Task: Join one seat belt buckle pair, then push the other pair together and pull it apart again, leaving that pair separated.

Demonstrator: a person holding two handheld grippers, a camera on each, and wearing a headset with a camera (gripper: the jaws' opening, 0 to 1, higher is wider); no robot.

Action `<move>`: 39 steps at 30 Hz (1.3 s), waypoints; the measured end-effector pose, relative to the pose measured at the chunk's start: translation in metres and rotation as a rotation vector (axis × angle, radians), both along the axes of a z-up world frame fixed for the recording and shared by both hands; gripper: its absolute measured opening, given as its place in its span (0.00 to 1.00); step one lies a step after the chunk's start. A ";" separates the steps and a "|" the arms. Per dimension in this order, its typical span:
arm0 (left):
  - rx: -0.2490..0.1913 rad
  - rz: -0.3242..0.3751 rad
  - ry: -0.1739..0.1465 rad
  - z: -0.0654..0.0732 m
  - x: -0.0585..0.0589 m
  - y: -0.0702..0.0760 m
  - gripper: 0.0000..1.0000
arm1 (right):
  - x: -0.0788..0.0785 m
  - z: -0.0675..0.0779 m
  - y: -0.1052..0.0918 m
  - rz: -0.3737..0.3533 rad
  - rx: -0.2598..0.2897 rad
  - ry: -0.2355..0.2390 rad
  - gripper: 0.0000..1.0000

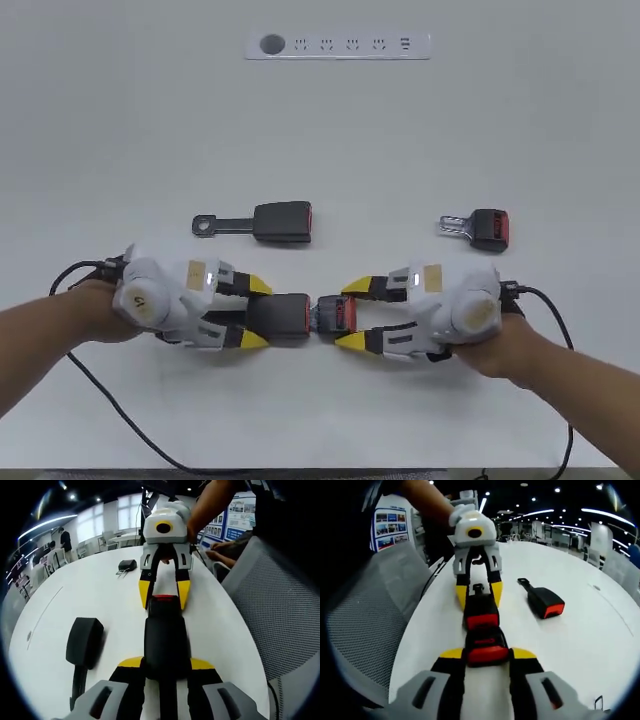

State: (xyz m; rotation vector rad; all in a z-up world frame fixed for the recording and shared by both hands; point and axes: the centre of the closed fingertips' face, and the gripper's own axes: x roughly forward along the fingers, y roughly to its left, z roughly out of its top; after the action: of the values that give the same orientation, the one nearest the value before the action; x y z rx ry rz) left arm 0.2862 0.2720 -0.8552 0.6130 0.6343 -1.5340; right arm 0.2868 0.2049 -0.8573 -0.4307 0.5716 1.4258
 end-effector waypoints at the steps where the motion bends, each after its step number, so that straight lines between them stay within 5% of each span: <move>1: 0.003 0.006 0.003 -0.001 0.000 0.001 0.34 | 0.001 0.000 0.000 -0.005 -0.002 0.007 0.34; 6: 0.035 0.087 0.014 -0.001 0.004 0.000 0.37 | 0.006 0.003 0.000 -0.061 -0.023 0.002 0.39; 8: -0.003 0.116 0.068 0.006 0.000 -0.007 0.43 | 0.011 0.011 0.003 -0.102 0.012 0.009 0.57; 11: -0.020 0.154 0.045 0.013 0.009 -0.009 0.61 | 0.018 0.019 0.003 -0.135 0.028 -0.002 0.69; 14: -0.067 0.213 0.053 0.028 0.016 -0.012 0.64 | 0.021 0.023 0.002 -0.156 0.041 0.001 0.74; 21: -0.087 0.217 -0.015 0.048 0.028 -0.014 0.75 | 0.034 0.037 -0.012 -0.207 0.048 -0.006 0.78; 28: -0.113 0.258 -0.061 0.067 0.056 -0.017 0.76 | 0.056 0.047 -0.042 -0.262 0.033 -0.017 0.80; 30: -0.125 0.280 -0.062 0.069 0.069 -0.013 0.76 | 0.066 0.052 -0.055 -0.278 0.032 -0.044 0.80; 39: -0.095 0.272 -0.095 0.073 0.094 -0.011 0.74 | 0.101 0.055 -0.119 -0.325 -0.041 -0.055 0.80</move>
State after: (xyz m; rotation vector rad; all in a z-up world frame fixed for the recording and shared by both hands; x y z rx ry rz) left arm 0.3804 0.2606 -0.7826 0.5021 0.5454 -1.2662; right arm 0.3877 0.0863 -0.8024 -0.3887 0.5969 1.0904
